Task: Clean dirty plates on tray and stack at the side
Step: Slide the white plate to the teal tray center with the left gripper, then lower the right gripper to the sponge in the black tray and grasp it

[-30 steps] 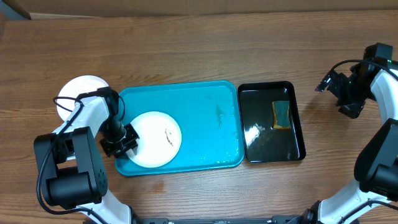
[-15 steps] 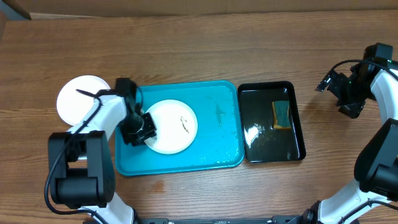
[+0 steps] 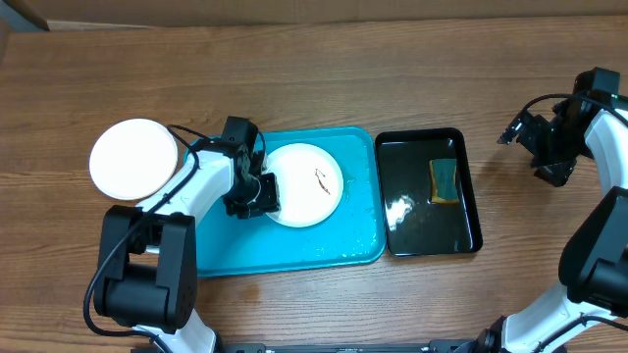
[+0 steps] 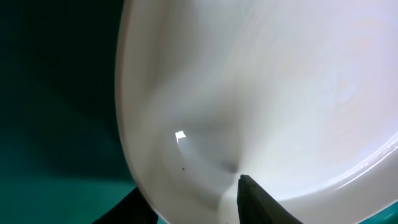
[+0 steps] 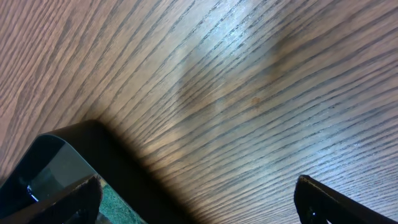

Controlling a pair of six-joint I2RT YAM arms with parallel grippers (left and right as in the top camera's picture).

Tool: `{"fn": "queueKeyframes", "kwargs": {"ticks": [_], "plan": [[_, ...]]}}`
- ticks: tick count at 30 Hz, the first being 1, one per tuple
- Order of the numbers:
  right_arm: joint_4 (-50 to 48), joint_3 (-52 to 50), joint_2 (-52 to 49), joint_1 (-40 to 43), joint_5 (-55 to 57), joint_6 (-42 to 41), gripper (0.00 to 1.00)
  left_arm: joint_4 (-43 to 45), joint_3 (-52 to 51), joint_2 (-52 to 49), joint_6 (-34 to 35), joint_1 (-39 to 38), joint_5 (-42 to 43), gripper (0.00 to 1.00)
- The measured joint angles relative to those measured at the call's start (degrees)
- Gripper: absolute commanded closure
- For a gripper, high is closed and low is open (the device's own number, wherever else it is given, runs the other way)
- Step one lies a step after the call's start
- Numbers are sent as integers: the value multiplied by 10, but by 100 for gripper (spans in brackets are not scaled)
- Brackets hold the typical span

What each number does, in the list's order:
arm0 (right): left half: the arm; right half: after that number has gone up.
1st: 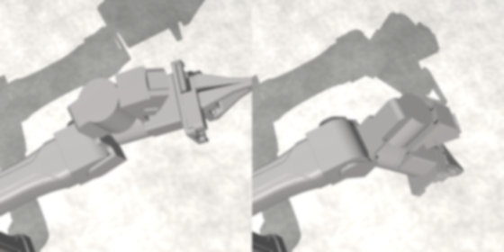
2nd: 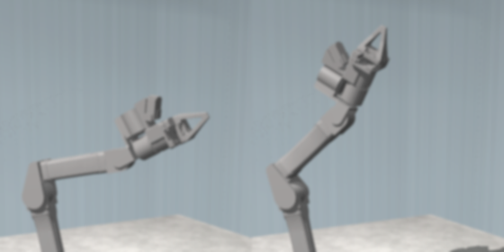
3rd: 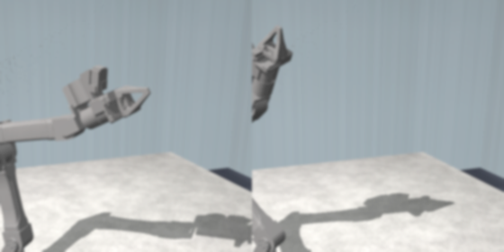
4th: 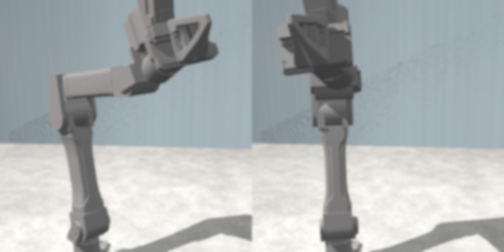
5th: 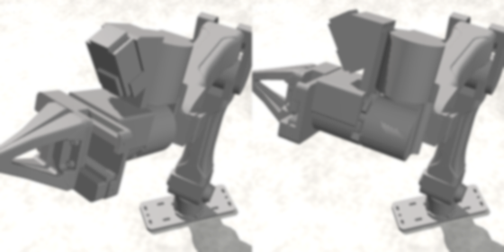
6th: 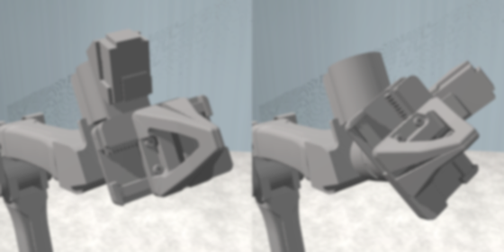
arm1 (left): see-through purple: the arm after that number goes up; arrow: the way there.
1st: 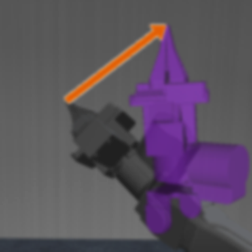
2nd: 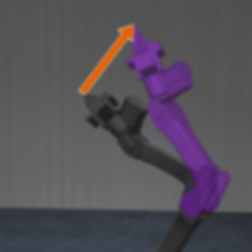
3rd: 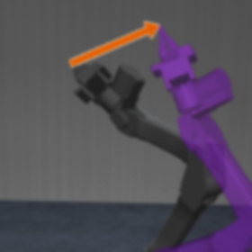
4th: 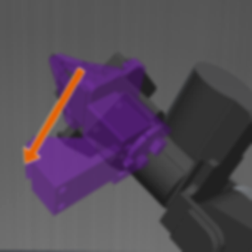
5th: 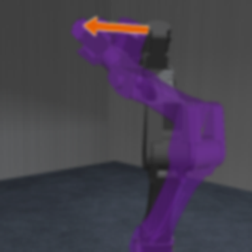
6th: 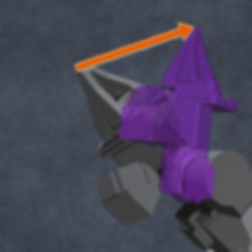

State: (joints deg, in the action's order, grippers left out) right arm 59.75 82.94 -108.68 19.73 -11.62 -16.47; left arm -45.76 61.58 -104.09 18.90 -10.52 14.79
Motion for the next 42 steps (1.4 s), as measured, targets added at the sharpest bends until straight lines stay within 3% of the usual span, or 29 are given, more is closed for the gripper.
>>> {"fn": "queueKeyframes", "kwargs": {"ticks": [15, 20, 28, 36, 40, 42], "plan": [[0, 0, 0, 0, 0, 0, 0, 6, 16, 0, -14, 0, -57, 74], [0, 0, 0, 0, 0, 0, 0, 16, 16, 0, -16, 0, -70, 88], [0, 0, 0, 0, 0, 0, 0, 43, 16, 0, -18, 0, -95, 91], [0, 0, 0, 0, 0, 0, 0, 48, 16, 0, -18, 0, -102, 90], [0, 0, 0, 0, 0, 0, 0, 52, 16, 0, -20, 0, -104, 69], [0, 0, 0, 0, 0, 0, 0, 53, 16, 0, -21, 0, -104, 65]]}}
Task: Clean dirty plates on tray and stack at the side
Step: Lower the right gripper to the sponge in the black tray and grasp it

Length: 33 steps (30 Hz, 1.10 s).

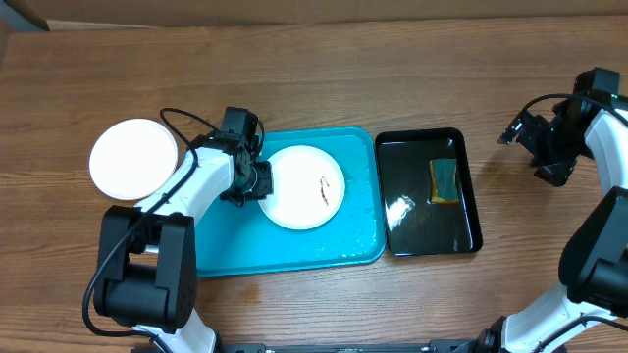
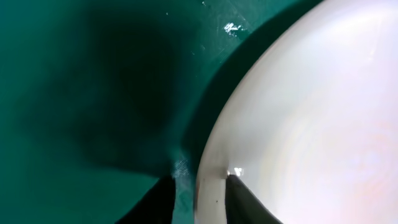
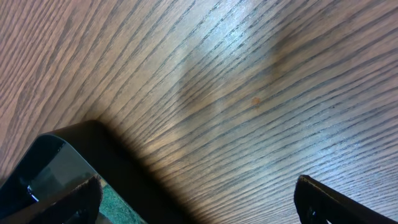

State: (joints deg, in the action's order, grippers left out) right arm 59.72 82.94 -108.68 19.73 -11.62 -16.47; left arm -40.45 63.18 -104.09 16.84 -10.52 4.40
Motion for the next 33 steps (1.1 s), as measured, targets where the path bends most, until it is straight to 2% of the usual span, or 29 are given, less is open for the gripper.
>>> {"fn": "queueKeyframes", "kwargs": {"ticks": [4, 8, 12, 15, 16, 18, 22, 28, 31, 33], "plan": [[0, 0, 0, 0, 0, 0, 0, 0, 0, 0, -3, 0, 0, 66], [0, 0, 0, 0, 0, 0, 0, 0, 0, 0, -3, 0, 0, 86], [-21, 0, 0, 0, -1, 0, 0, -6, 0, 0, -2, 0, 0, 95], [-30, 0, 0, 0, -22, 0, 0, -8, 1, 0, -1, 0, 6, 96], [-30, 0, 0, 0, -34, 1, 9, -8, 2, 0, -1, 0, 8, 96], [-18, 1, 0, 0, -81, 12, 14, -5, 2, 0, -1, 0, 14, 96], [10, 1, 0, -14, -134, 49, 18, -9, 2, 0, 15, 0, 23, 96], [54, 2, 0, -101, -107, 78, 25, -11, 2, 0, 27, 0, 26, 96], [55, 2, 0, -149, -77, 83, 33, -11, 2, 0, 27, 0, 27, 96], [56, 2, 0, -176, -46, 85, 35, -11, 2, 0, 27, 0, 27, 94]]}}
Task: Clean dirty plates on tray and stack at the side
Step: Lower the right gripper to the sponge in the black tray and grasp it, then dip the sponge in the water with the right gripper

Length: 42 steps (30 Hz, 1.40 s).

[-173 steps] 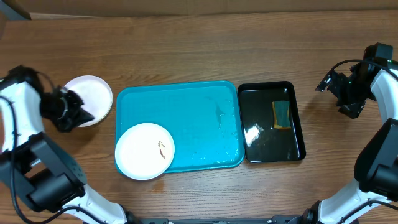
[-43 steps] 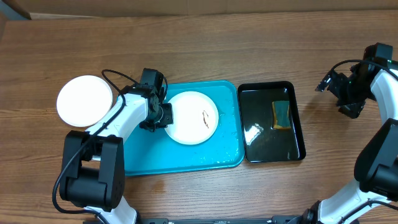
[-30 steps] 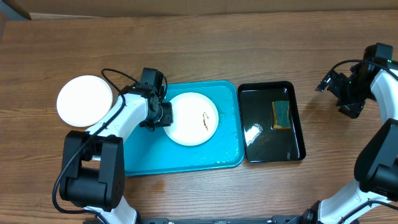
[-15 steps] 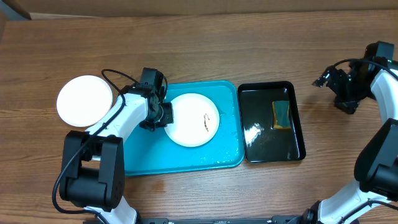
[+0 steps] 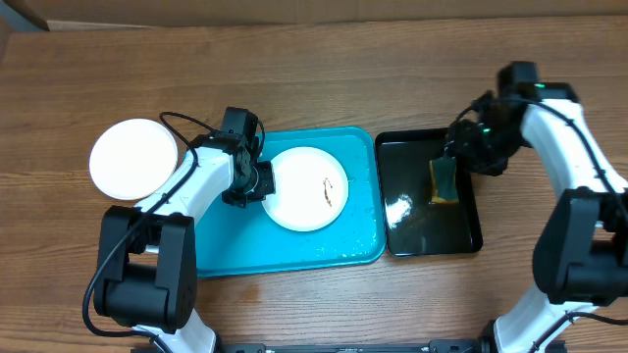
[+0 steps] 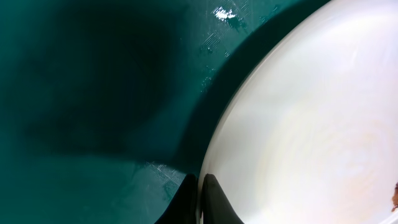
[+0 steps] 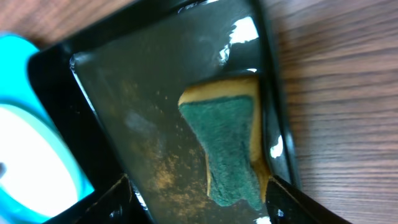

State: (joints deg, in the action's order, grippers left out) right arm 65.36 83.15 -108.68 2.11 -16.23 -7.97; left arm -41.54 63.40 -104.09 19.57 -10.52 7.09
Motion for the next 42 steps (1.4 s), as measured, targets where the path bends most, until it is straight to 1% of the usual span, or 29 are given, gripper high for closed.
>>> {"fn": "queueKeyframes", "kwargs": {"ticks": [4, 6, 7, 9, 11, 13, 14, 16, 18, 20, 22, 23, 25, 26, 27, 28, 29, 31, 37, 39, 42], "plan": [[7, 0, 0, -44, 60, 1, 37, 0, 0, 0, 1, 0, 0, 94], [1, -1, 0, -62, 90, 1, 39, 0, 0, 0, 2, 0, 0, 92], [-13, -5, 0, -72, 106, 1, 39, 0, 0, 0, 2, 0, 0, 91], [-50, -27, 1, -91, 135, 1, 39, 0, 0, 0, 2, 0, 0, 91], [-116, -81, 3, -108, 168, 2, 40, 0, 0, 0, 2, 0, 0, 91], [-153, -111, 3, -108, 182, 2, 44, -1, 0, 0, 2, 0, 0, 91], [-166, -125, 3, -108, 188, 3, 48, 0, 0, 0, 2, 0, 0, 91], [-185, -142, 3, -108, 198, 3, 61, 0, 0, 0, 2, 0, 0, 91], [-196, -151, 3, -108, 201, 6, 70, 0, 0, 0, 2, 0, 0, 91], [-200, -153, 3, -106, 195, 7, 87, 0, 0, 0, 2, 0, 0, 90], [-205, -153, 3, -105, 171, 8, 96, 0, 0, 0, 2, 0, 0, 90], [-208, -153, 3, -104, 157, 4, 96, 0, 0, 0, 2, 0, 0, 90], [-213, -153, 3, -104, 132, 4, 96, 0, 0, 0, 5, 0, 0, 89], [-215, -154, 3, -104, 124, 4, 86, 0, 0, 0, 7, 0, 0, 89], [-218, -154, 3, -104, 120, 2, 71, -1, 0, 0, 10, 0, 0, 88], [-220, -154, 3, -104, 116, 0, 65, -1, 0, 0, 13, 0, 0, 88], [-222, -154, 3, -105, 111, 2, 61, -1, 0, 0, 13, 0, 0, 87], [-223, -153, 3, -106, 105, 3, 56, -2, 0, 0, 15, 0, 0, 87], [-216, -145, 3, -108, 102, 4, 50, -1, 0, 0, 15, 0, 0, 87], [-217, -145, 3, -108, 103, 5, 43, 0, 0, 0, 15, 0, 0, 87], [-225, -145, 3, -108, 107, 4, 42, 0, 0, 0, 15, 0, 0, 87]]}}
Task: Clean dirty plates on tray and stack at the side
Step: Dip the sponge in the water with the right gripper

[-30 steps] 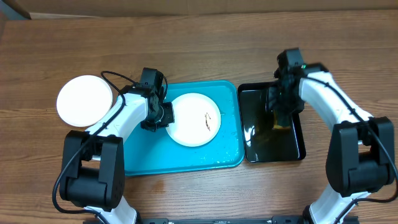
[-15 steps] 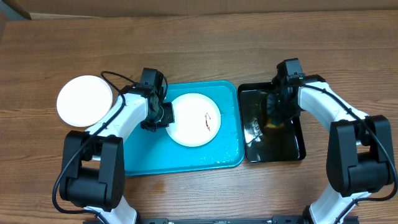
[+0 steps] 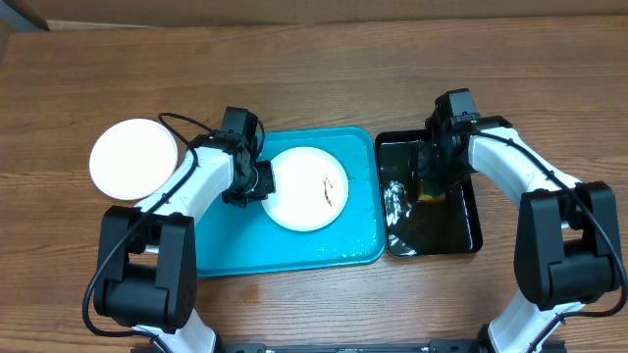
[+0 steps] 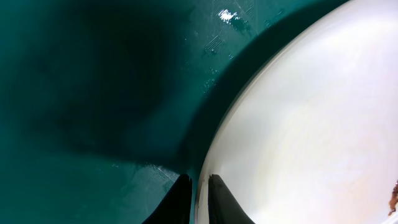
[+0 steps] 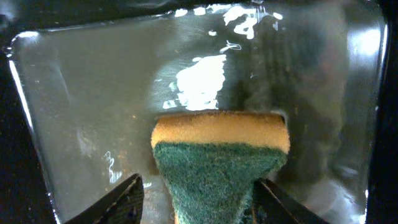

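A white dirty plate [image 3: 306, 186] with a small brown smear [image 3: 326, 191] lies in the teal tray [image 3: 334, 245]. My left gripper [image 3: 257, 184] is at the plate's left edge. In the left wrist view its fingers [image 4: 219, 202] are shut on the plate's rim [image 4: 208, 168]. My right gripper [image 3: 432, 178] is down in the black water tray [image 3: 461, 233]. It is open, with one finger on each side of the yellow-and-green sponge [image 5: 221, 149]. In the overhead view the sponge is mostly hidden under that gripper.
A clean white plate [image 3: 133, 157] sits on the wooden table left of the teal tray. The black tray holds shallow water [image 5: 93, 124] with bright reflections. Bare wood [image 3: 324, 78] lies behind both trays.
My right gripper has moved left and lower, from above the sponge to straddling it in the black tray. The left gripper remains on the plate's rim.
At first my left gripper was at the plate's left edge and the right arm hung over bare table at far right. Then the left fingers straddled the rim, and later closed on it. The right arm reached the black tray and is now around the sponge.
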Controlling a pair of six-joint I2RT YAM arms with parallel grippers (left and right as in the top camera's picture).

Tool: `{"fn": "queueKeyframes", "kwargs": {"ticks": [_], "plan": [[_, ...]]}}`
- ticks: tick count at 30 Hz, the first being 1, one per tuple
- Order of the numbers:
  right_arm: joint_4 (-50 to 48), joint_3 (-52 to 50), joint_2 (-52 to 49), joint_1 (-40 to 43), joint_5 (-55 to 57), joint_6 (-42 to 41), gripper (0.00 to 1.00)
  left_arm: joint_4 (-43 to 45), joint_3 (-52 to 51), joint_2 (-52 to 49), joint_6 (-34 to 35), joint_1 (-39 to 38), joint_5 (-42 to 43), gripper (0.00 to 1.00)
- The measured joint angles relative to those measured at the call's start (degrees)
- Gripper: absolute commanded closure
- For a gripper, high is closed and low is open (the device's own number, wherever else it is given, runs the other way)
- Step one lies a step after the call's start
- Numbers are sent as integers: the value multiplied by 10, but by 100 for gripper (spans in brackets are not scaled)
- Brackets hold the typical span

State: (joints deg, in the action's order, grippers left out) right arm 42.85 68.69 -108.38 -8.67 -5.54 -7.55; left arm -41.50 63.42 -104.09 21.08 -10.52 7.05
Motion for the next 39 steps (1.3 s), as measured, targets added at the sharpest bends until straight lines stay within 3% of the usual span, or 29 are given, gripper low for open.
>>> {"fn": "queueKeyframes", "kwargs": {"ticks": [5, 7, 10, 22, 29, 39], "plan": [[-11, 0, 0, 0, 5, -1, 41, 0, 0, 0, 1, 0, 0, 93], [-17, 0, 0, 0, 6, -1, 41, 0, 0, 0, 2, 0, 0, 94], [-16, 5, 0, 0, 7, -3, 32, 1, 0, 0, 2, 0, 0, 94], [1, 37, 0, 0, 13, 2, 30, 4, 0, 0, 2, 0, 0, 93], [5, 37, 0, 0, 15, 23, 12, 4, 0, 0, 2, 0, 0, 93], [173, 132, 0, 0, -1, 42, 12, 3, 0, 0, 2, 0, 0, 93]]}}
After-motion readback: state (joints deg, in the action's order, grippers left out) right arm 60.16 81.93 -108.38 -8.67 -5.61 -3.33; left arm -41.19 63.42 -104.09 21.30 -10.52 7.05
